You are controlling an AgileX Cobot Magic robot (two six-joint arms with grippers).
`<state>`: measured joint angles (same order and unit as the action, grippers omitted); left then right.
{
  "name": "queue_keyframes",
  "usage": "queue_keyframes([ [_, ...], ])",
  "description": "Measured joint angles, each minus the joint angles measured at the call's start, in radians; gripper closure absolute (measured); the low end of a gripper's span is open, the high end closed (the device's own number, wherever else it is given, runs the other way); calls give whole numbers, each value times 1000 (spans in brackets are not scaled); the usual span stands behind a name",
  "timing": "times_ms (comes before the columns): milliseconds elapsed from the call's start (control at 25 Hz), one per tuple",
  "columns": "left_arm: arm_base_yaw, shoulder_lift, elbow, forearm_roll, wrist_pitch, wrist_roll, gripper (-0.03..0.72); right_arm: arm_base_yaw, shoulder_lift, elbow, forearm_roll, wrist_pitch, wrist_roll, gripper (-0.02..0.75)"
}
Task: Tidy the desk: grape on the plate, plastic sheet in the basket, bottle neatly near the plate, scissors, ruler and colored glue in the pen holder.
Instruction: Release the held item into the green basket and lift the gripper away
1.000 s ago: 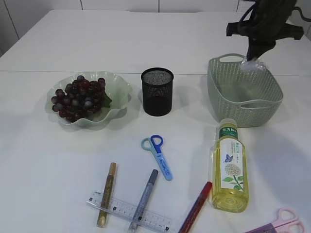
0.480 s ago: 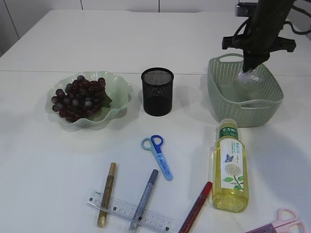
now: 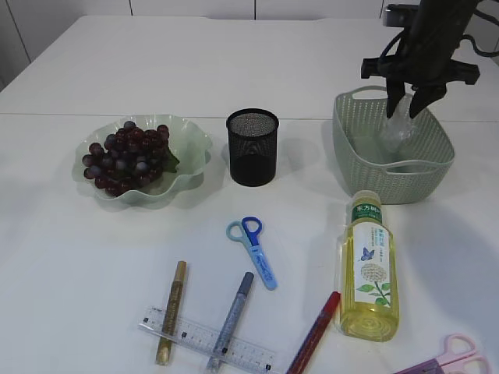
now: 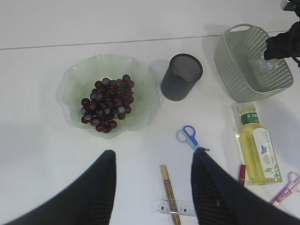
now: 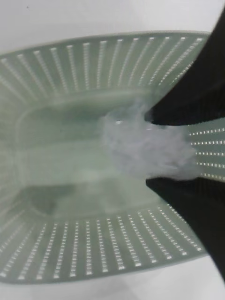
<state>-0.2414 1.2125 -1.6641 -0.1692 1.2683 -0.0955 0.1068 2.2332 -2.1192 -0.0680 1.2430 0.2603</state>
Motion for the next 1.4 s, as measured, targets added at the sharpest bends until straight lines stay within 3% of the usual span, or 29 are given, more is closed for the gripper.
queue_keyframes([
  [120, 0, 0, 0, 0, 0, 0, 309, 0, 0, 0, 3, 0, 0, 325],
  [280, 0, 0, 0, 0, 0, 0, 309, 0, 0, 0, 7, 0, 0, 279],
  [960, 0, 0, 0, 16, 0, 0, 309, 0, 1, 2, 75, 0, -32, 274],
  [1400, 0, 0, 0, 18, 0, 0, 309, -2, -135, 98, 128, 0, -61, 274],
])
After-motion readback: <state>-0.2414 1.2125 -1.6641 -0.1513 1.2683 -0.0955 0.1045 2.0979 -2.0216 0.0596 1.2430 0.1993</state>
